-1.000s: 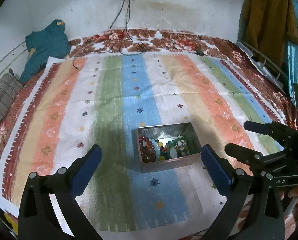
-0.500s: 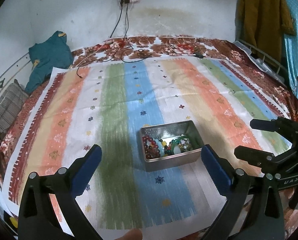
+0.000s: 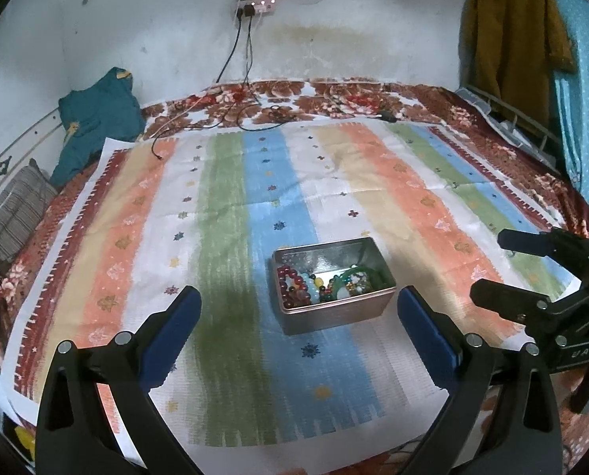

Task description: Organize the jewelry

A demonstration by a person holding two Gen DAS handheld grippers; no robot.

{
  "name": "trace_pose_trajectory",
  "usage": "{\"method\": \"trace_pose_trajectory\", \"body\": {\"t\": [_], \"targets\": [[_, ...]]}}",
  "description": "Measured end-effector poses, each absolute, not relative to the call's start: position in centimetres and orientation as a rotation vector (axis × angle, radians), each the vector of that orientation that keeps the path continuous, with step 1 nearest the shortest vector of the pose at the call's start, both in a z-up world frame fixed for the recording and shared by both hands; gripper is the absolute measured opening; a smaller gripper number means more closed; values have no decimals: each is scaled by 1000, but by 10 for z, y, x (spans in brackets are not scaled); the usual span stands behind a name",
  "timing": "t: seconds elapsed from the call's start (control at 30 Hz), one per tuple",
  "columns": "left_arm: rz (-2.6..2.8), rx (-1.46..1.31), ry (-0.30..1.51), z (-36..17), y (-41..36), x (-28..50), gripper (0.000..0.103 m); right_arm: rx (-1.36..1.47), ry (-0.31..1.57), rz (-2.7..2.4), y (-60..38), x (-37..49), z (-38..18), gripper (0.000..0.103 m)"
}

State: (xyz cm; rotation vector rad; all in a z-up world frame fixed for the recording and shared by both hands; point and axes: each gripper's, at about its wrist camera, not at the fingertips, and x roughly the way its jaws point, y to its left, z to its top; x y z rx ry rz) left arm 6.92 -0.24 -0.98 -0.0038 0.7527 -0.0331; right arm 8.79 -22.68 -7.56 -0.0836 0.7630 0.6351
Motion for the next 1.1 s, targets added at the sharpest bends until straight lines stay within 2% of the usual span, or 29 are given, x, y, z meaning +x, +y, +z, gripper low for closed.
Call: {"method": "trace_pose_trajectory", "body": {"t": [1.1], "targets": [[-30,15,710,-2,-11,52,97,-91,726,629,-232,72,-71,94]]}}
